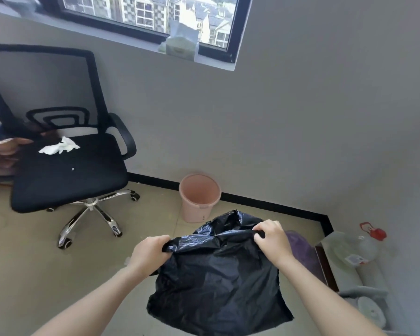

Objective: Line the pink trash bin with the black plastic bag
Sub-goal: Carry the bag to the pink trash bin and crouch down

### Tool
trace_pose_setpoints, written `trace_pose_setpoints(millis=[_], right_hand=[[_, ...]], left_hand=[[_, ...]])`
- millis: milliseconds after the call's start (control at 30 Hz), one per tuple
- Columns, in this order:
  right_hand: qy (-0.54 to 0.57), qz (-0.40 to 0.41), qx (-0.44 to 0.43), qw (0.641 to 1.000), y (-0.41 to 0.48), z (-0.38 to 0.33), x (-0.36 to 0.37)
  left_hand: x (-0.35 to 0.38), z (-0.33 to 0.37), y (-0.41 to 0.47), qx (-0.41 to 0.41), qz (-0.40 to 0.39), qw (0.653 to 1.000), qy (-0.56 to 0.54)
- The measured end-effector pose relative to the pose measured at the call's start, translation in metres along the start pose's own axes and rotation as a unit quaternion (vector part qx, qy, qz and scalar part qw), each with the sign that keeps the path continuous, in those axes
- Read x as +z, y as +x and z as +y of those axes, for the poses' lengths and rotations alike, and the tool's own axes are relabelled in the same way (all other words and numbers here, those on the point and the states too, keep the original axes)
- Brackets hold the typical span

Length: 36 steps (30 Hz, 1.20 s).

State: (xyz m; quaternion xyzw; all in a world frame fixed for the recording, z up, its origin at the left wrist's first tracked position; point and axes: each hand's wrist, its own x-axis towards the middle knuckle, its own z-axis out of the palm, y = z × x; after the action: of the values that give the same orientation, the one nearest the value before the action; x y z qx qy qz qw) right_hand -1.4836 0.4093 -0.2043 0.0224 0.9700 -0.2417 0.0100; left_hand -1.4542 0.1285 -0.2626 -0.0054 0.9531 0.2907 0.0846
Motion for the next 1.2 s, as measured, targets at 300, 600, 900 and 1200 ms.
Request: trace_pose_setpoints(millis=[300, 600, 900, 1200], right_hand=[[0.005, -0.058, 0.07, 0.996, 0.093, 0.034, 0.039], [0.034, -0.138, 0.073, 0.987, 0.211, 0.09, 0.096], [0.006, -0.169, 0.078, 0.982, 0.288, 0.153, 0.194], [-0.008, -0.155, 0.036, 0.987, 0.354, 0.239, 0.392]], left_hand=[[0.022, 0.007, 0.106, -0.053, -0.047, 0.997, 0.012], [0.078, 0.012, 0.19, -0.161, -0.047, 0.986, -0.008], [0.166, -0.039, 0.278, -0.18, -0.084, 0.98, -0.008], [0.325, -0.169, 0.378, -0.16, -0.076, 0.984, -0.017]])
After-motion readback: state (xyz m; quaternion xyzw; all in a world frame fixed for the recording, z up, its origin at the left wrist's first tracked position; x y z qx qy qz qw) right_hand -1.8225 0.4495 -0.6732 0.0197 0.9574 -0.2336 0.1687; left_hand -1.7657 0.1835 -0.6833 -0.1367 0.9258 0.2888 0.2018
